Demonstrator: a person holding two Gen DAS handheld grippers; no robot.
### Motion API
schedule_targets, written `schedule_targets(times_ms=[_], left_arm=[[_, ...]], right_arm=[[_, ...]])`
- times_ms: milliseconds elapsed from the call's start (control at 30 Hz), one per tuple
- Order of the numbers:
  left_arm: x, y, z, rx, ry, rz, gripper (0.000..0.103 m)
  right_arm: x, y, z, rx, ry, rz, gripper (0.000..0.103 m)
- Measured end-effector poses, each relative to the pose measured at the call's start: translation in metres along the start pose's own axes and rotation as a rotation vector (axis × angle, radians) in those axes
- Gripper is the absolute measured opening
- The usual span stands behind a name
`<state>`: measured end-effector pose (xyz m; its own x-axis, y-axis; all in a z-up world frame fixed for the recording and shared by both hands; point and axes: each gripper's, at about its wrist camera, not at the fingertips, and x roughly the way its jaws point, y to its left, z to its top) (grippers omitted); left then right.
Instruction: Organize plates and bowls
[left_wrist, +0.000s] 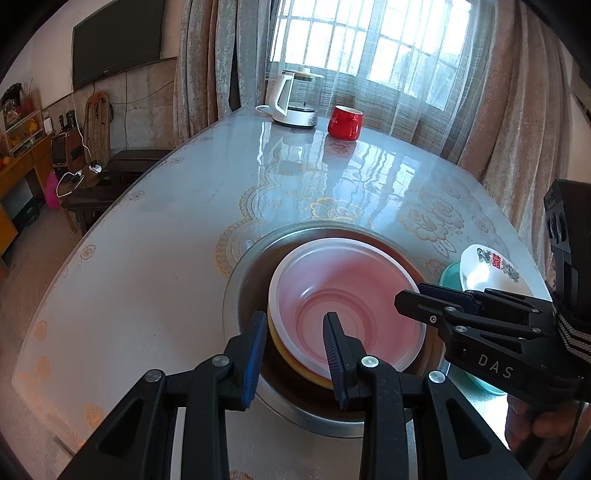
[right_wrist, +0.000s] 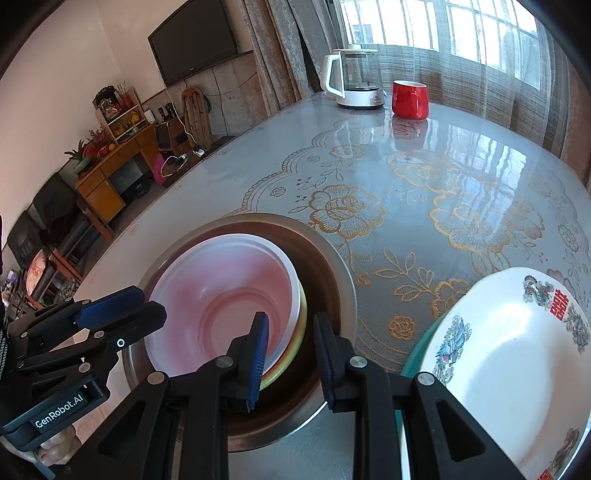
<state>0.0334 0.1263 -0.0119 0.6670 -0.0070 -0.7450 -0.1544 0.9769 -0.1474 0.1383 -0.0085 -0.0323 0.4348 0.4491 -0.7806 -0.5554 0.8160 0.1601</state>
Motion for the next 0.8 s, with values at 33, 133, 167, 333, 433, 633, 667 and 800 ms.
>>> schedule_targets(times_ms=[33,133,167,333,433,633,667,800], left_arm=[[-0.001,0.0,0.0,0.0,-0.001,0.0,0.032],[-0.003,-0.001,-0.001,-0.002,-0.003,-0.002,0.032],[-0.003,-0.001,-0.001,-0.004,-0.004,-0.002,0.032],[-0.005,-0.002,-0.002,-0.015,-0.006,-0.005,0.032],[-0.007,-0.002,-0.002,-0.02,-0.009,-0.004,0.032],[-0.009,0.002,-0.004,-0.035,-0.012,-0.003,0.032],[-0.009,0.003,-0.003,-0.039,-0.013,-0.003,0.032],[-0.009,0.006,-0.002,-0.05,-0.015,0.002,0.032]], right_arm=[[-0.001,0.0,0.0,0.002,-0.003,0.001,0.026],[-0.005,-0.001,-0.002,0.008,-0.014,0.002,0.026],[-0.006,-0.002,-0.002,0.01,-0.018,0.001,0.026],[-0.013,-0.004,-0.005,0.023,-0.032,0.01,0.027],[-0.017,-0.006,-0.006,0.035,-0.043,0.017,0.027],[-0.024,-0.013,-0.009,0.073,-0.059,0.027,0.028],[-0.025,-0.015,-0.01,0.08,-0.063,0.027,0.028],[-0.028,-0.022,-0.011,0.106,-0.069,0.029,0.028]])
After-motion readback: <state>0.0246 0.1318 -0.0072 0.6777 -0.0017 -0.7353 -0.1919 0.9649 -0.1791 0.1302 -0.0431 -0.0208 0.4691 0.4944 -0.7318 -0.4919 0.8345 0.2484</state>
